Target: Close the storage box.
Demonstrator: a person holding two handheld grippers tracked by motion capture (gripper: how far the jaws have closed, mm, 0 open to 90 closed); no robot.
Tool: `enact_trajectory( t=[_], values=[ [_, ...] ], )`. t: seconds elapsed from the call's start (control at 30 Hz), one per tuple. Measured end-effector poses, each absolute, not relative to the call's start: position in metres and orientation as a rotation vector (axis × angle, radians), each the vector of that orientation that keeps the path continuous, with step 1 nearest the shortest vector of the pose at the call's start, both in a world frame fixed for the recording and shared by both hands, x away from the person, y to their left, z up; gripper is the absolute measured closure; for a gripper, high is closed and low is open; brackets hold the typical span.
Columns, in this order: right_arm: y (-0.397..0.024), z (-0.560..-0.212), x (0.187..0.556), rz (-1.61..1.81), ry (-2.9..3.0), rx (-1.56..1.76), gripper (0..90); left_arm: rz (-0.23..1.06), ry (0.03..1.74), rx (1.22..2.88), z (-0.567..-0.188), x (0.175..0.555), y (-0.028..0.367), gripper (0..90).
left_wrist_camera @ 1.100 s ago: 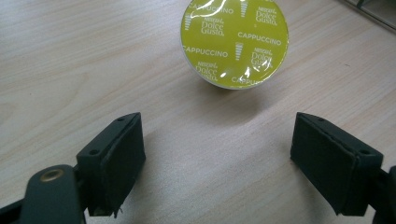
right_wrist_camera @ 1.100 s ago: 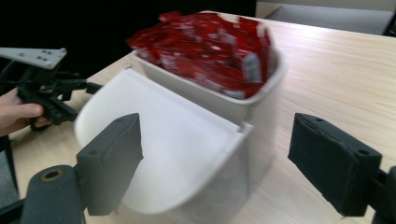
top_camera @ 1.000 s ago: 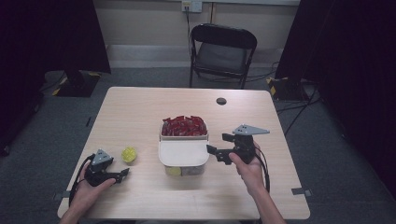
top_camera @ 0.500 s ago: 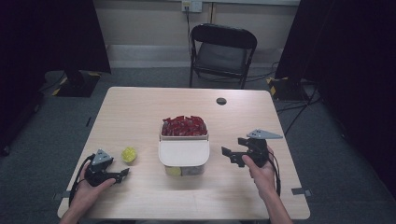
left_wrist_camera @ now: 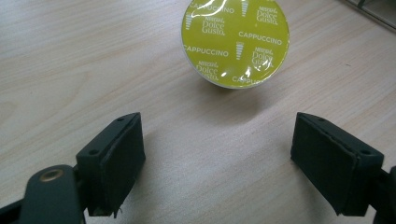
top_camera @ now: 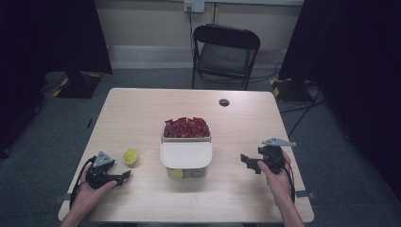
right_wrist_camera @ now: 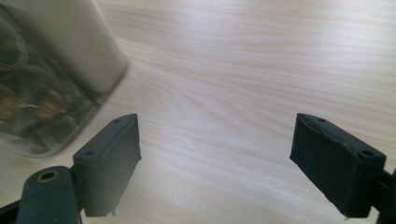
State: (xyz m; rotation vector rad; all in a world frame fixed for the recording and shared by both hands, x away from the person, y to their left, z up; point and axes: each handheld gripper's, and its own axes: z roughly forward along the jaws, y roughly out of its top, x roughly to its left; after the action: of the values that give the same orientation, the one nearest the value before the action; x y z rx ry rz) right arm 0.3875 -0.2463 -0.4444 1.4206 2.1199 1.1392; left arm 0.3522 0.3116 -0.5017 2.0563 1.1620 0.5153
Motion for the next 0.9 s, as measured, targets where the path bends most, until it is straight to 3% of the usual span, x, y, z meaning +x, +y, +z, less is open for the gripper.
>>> enact_trajectory(
  t=[0.53,0.9],
  values=[
    [-0.266,-0.486,0.389,0.811,2.122,1.516,14.8,0.516,1.162,2.057,-0.502,0.352,0.312,16.9],
    [-0.266,-0.497,0.384,0.826,2.038,1.515,9.6,0.517,1.162,2.057,-0.502,0.352,0.311,16.9]
  ],
)
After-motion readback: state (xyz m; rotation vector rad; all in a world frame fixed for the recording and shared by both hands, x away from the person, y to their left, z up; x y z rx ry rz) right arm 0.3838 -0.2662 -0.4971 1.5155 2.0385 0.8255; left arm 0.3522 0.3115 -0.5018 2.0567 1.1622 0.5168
